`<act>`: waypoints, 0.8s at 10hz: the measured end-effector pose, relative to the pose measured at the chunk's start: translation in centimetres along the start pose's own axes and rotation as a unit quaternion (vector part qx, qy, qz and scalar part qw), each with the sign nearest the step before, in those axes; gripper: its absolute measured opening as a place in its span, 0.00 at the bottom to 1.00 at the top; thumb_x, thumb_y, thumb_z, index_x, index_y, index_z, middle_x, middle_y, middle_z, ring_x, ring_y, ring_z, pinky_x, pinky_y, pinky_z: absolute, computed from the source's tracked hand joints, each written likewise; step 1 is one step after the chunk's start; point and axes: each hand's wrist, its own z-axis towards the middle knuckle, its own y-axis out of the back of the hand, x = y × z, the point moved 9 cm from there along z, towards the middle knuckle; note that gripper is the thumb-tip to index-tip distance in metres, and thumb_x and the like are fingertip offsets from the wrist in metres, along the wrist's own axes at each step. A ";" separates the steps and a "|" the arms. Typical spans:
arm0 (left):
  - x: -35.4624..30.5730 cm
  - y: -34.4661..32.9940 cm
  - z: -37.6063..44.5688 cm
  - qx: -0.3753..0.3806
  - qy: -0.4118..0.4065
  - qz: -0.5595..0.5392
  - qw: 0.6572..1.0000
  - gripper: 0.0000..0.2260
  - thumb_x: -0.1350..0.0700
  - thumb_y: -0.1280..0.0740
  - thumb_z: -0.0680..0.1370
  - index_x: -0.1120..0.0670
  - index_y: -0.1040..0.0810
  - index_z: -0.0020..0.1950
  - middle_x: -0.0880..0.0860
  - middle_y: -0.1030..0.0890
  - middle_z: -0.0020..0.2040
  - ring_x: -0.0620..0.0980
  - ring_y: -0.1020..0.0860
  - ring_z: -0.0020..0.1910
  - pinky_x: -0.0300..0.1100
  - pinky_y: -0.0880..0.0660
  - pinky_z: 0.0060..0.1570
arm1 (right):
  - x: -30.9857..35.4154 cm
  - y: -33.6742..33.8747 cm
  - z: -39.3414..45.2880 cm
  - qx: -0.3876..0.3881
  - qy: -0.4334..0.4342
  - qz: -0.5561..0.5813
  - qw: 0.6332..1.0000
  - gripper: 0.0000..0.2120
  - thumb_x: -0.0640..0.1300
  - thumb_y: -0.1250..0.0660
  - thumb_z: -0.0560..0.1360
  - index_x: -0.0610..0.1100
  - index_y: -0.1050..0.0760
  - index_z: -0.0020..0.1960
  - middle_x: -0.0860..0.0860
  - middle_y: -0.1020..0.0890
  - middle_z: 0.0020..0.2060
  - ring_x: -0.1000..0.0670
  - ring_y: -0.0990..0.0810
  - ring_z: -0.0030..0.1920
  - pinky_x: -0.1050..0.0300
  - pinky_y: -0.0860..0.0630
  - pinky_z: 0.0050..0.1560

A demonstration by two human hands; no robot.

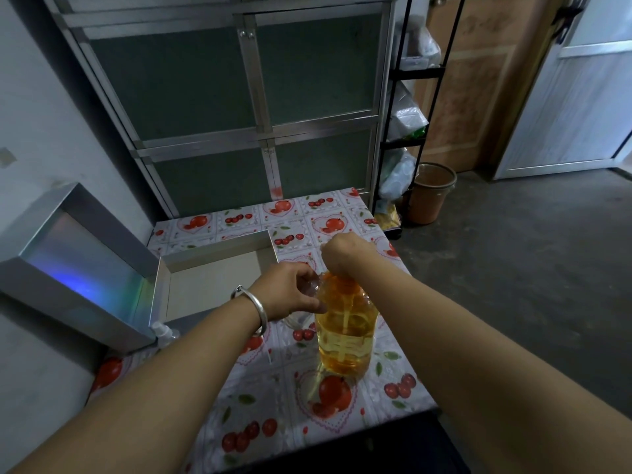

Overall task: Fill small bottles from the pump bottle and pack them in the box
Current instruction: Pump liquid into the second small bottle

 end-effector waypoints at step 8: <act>0.3 0.3 0.0 -0.005 0.005 0.000 1.000 0.17 0.53 0.24 0.66 0.56 0.22 0.50 0.49 0.22 0.41 0.45 0.24 0.39 0.34 0.27 0.39 | 0.3 0.7 -1.6 0.009 -0.002 0.115 0.993 0.16 0.40 0.46 0.77 0.36 0.25 0.59 0.39 0.20 0.56 0.39 0.20 0.56 0.45 0.22 0.55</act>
